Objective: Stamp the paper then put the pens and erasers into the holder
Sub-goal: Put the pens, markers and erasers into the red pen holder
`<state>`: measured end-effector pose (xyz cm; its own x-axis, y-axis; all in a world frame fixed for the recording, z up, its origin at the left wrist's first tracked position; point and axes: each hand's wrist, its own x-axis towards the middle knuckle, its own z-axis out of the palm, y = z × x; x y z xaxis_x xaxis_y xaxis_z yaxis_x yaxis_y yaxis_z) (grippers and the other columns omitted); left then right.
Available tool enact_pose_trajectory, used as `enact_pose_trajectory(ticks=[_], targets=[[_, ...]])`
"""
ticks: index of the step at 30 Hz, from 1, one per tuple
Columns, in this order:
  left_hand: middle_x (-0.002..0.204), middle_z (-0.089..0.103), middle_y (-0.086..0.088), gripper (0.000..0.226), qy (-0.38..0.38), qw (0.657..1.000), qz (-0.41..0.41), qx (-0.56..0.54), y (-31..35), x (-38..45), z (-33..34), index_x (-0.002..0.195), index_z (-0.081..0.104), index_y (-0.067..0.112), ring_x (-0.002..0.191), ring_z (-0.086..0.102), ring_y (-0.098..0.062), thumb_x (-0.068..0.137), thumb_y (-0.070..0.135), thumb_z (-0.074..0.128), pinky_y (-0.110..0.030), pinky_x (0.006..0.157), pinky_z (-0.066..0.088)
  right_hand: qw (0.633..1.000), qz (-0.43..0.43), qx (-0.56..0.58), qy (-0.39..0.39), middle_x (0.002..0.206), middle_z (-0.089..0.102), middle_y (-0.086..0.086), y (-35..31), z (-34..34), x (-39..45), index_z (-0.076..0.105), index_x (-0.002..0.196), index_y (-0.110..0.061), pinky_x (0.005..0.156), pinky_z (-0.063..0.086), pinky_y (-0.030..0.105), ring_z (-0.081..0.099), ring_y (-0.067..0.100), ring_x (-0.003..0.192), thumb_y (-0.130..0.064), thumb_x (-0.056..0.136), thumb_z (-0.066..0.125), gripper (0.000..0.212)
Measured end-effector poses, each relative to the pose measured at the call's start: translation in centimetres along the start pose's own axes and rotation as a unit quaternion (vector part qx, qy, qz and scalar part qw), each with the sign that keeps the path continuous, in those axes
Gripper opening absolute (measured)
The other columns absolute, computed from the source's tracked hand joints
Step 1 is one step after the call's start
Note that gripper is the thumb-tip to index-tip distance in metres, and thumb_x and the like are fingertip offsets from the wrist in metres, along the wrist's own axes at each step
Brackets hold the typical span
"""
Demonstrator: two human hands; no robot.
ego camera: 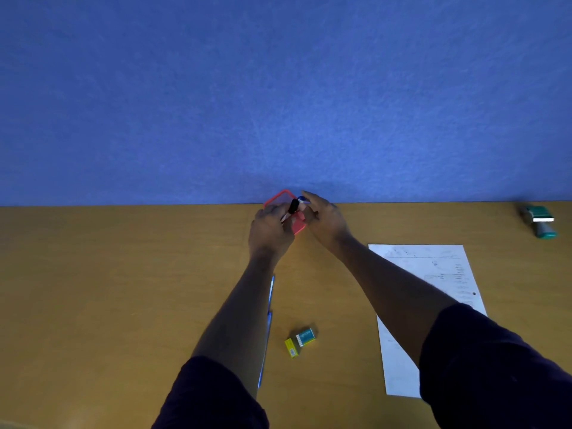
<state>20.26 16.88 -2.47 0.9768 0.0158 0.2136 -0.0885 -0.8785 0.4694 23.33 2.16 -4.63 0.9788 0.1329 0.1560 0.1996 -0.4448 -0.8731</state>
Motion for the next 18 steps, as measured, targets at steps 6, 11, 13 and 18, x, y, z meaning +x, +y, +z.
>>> enact_pose_trajectory(ticks=[6, 11, 13, 18], targets=[[0.092, 0.066, -0.001, 0.01, 0.092, 0.994, -0.049, -0.021, -0.9, -3.7, -0.7, 0.093, 0.071, 0.016, 0.077, 0.062, -0.023, 0.086, 0.016, 0.064, -0.03, 0.061, 0.049, 0.992, -0.036, -0.049, 0.111, 0.095, 0.06, 0.001, 1.1, 0.5, -3.1, 0.061, 0.099, -0.017, 0.062, 0.043, 0.023, 0.055, 0.012, 0.074, -0.022, 0.092, 0.063, 0.009], [0.084, 0.068, -0.005, 0.02, -0.034, 0.992, -0.115, 0.039, -3.3, -6.5, -0.4, 0.076, 0.066, 0.014, 0.079, 0.066, -0.029, 0.086, 0.032, 0.067, -0.032, 0.063, 0.05, 0.985, -0.098, -0.132, -0.044, 0.09, 0.067, 0.007, 0.8, 2.1, -8.0, 0.069, 0.093, -0.011, 0.063, 0.052, 0.035, 0.064, 0.023, 0.075, -0.019, 0.091, 0.061, 0.012], [0.091, 0.069, -0.007, 0.024, -0.093, 0.984, -0.14, 0.055, -3.9, -7.3, -0.4, 0.08, 0.069, 0.015, 0.087, 0.067, -0.03, 0.086, 0.038, 0.068, -0.031, 0.069, 0.05, 0.968, -0.116, -0.174, -0.136, 0.101, 0.068, 0.007, 0.3, 2.8, -9.5, 0.072, 0.099, -0.014, 0.073, 0.055, 0.039, 0.066, 0.027, 0.09, -0.015, 0.091, 0.058, 0.017], [0.102, 0.064, -0.009, 0.014, -0.123, 0.977, -0.155, 0.077, -4.2, -9.3, -0.7, 0.089, 0.069, 0.016, 0.094, 0.065, -0.033, 0.09, 0.026, 0.06, -0.038, 0.072, 0.055, 0.888, -0.172, -0.301, -0.302, 0.136, 0.059, -0.004, -0.5, 4.7, -11.4, 0.051, 0.137, -0.028, 0.092, 0.05, 0.04, 0.055, 0.025, 0.114, -0.008, 0.089, 0.057, 0.052]])
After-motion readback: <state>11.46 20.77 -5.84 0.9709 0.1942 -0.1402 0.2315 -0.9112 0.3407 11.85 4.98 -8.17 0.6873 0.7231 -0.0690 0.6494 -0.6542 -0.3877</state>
